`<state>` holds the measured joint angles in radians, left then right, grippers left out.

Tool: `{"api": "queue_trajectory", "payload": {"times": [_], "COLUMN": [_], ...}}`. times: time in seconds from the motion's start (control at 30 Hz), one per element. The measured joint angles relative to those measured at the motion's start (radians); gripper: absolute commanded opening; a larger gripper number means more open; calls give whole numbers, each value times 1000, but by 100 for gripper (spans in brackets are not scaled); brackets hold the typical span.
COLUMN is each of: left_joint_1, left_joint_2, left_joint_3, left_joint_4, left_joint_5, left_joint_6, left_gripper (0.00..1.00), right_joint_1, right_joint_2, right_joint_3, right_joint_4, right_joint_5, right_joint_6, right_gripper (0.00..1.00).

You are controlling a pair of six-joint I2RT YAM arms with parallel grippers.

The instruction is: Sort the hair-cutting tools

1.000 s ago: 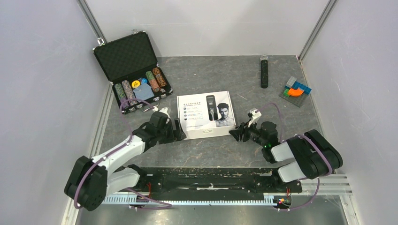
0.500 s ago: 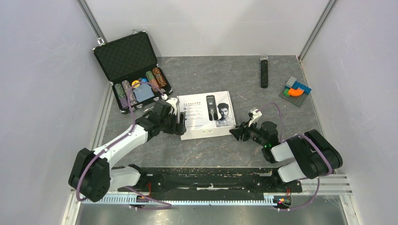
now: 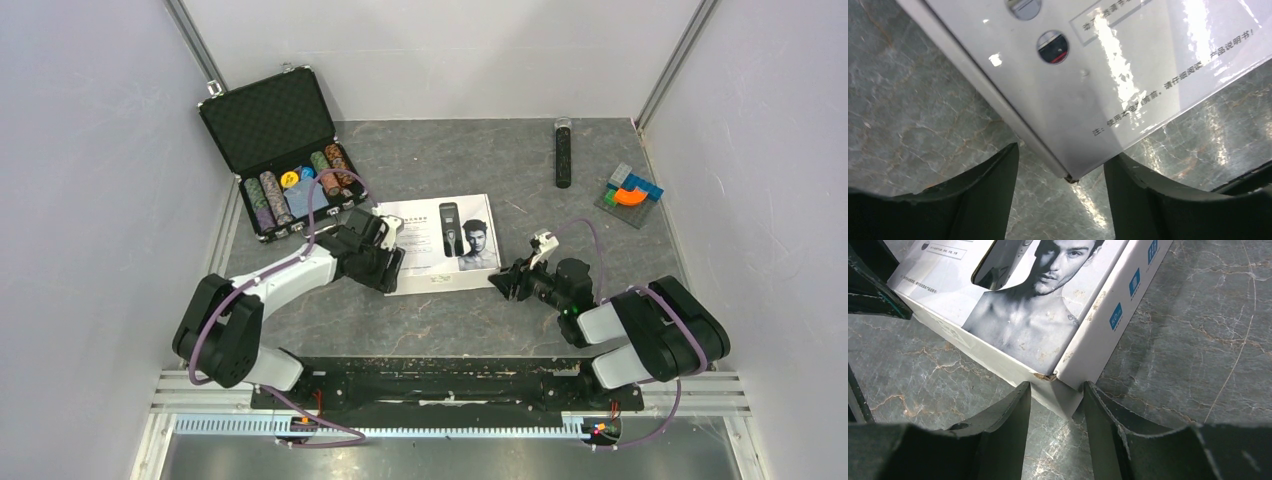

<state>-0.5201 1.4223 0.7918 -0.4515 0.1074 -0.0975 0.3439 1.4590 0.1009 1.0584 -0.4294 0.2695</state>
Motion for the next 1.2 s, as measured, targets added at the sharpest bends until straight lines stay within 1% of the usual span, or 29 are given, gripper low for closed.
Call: {"api": "queue_trajectory", "payload": {"times": [0.03,0.07,0.13,0.17,0.3,0.53,0.67,0.93,1.1,1.2], "left_joint_1": [-3,-5,-11,-14,-15,-17,-23,-58,-59,-59], "left_joint_2": [5,11,16,19,26,26,26,56,58,58], "left_joint_3": [6,12,15,16,17,17,17,30,37,41], "left_joint_4": [-3,-3,8,11,15,16,16,19,20,20], "left_joint_5": [4,4,6,4,0,-5,-22,-111,-144,-158], "left_joint_6": [4,16,40,51,78,80,80,76,64,60], "left_gripper": [54,49,24,22,24,27,28,31,36,41], "right_joint_1": [0,0,0,0,-4,-3,-2,1,1,1], "right_joint_2": [0,0,0,0,-2,-3,-10,-6,36,59], "right_joint_3": [0,0,1,2,2,2,2,16,43,71], "right_joint_4": [2,5,10,11,11,6,-39,-105,-112,-125], "right_joint_5": [0,-1,-2,-3,15,24,64,141,158,175], "right_joint_6": [1,3,5,5,0,-3,-19,-34,-25,-11], "right_gripper": [45,45,45,45,45,46,45,33,24,19]}}
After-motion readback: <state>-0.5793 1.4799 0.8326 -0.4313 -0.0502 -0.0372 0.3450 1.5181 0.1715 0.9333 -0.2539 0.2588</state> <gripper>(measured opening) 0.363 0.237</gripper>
